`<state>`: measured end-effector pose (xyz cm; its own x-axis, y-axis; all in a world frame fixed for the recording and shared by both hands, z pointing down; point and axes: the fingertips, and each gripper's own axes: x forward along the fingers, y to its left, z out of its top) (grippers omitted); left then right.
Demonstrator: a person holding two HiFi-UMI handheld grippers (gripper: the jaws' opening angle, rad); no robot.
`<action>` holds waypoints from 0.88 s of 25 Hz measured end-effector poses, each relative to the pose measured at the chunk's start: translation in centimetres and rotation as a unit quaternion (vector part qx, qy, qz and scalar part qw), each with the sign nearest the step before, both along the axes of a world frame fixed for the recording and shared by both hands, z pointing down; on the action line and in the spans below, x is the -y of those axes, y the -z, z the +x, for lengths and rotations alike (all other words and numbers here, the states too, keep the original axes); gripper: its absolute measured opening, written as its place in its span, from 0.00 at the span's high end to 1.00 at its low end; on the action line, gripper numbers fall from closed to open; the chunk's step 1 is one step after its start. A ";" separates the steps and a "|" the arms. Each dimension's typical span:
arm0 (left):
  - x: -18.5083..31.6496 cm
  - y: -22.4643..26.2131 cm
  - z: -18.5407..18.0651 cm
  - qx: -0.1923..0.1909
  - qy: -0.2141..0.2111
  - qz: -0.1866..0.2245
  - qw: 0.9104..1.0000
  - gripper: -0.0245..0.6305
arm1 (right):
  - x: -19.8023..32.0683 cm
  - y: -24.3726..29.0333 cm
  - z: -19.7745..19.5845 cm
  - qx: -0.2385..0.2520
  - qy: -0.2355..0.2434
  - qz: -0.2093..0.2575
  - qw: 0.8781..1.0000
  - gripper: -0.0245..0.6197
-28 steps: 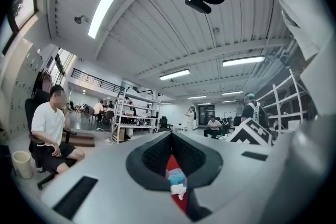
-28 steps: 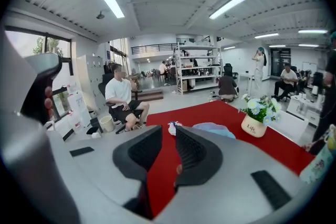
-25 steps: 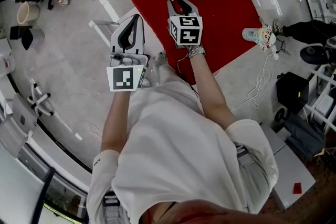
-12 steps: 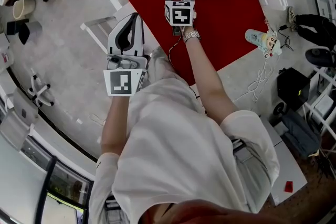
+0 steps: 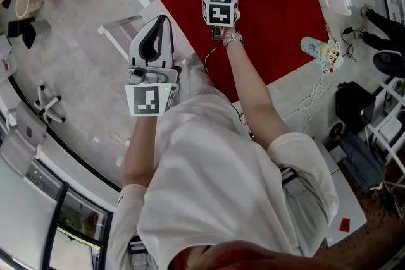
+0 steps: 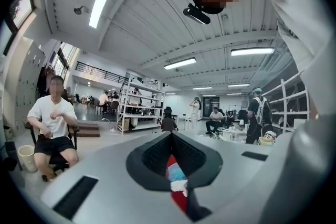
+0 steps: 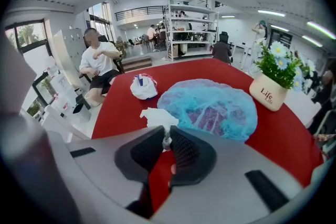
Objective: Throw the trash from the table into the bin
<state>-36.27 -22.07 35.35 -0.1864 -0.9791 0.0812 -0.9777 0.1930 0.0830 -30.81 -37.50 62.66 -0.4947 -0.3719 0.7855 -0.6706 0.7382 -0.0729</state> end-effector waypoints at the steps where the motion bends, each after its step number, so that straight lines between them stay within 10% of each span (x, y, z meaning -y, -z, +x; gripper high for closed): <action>1: -0.2 -0.1 0.0 -0.001 0.002 0.000 1.000 0.96 | 0.1 0.2 0.1 -0.001 -0.002 0.007 1.000 0.90; 22: -10.9 1.4 1.2 -0.019 -0.016 0.049 0.998 0.96 | -9.2 10.9 2.2 0.092 -0.043 0.082 0.991 0.92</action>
<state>-35.10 -11.17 33.99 -0.1529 -0.9882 -0.0095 -0.9791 0.1502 0.1370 -28.60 -28.26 51.80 -0.5850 -0.5337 0.6107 -0.7180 0.6910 -0.0839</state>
